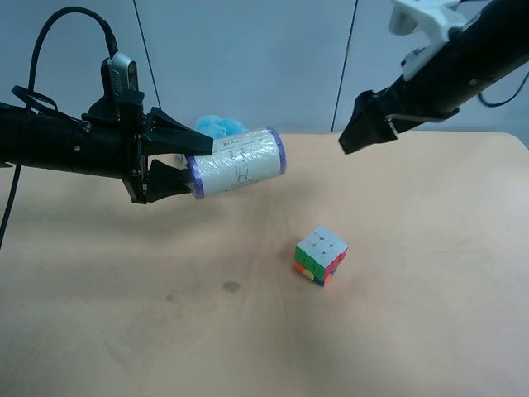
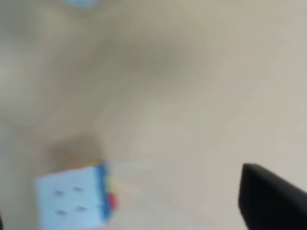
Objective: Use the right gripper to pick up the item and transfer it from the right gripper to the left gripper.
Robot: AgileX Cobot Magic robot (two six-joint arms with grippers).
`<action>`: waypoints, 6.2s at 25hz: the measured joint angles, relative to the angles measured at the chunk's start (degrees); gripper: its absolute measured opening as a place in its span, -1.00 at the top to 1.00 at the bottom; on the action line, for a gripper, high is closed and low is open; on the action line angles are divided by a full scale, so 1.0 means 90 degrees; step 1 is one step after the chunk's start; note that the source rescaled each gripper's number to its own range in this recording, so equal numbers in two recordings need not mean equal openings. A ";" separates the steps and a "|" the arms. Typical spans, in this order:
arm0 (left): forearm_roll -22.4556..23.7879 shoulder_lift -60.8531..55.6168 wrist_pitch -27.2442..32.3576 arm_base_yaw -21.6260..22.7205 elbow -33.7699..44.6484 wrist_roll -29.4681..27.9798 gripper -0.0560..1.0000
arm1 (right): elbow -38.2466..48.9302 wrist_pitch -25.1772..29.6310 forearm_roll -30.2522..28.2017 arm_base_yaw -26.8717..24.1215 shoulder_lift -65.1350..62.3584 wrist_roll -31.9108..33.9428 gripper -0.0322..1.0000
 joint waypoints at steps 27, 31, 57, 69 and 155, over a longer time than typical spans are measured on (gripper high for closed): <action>0.0061 0.0000 0.0000 0.0000 0.0000 0.0109 0.87 | 0.2469 0.0934 -0.2218 0.0000 -0.4371 0.2236 -0.82; 0.0073 0.0000 0.0000 0.0000 0.0000 0.0115 0.87 | 0.2899 0.1000 -0.2218 0.0000 -0.5398 0.2422 -0.82; 0.0089 0.0000 -0.0002 0.0000 0.0000 0.0130 0.88 | 0.3877 0.1799 -0.1286 0.0000 -0.7357 0.2264 -0.59; 0.0089 0.0000 -0.0002 0.0000 0.0000 0.0143 0.88 | 0.3884 0.1800 -0.1466 -0.1353 -0.9003 0.2218 -0.57; 1.0851 0.1248 0.0153 -0.0698 -0.4490 -0.6114 0.89 | 0.3884 0.1800 -0.1564 -0.1835 -0.9096 0.2268 -0.56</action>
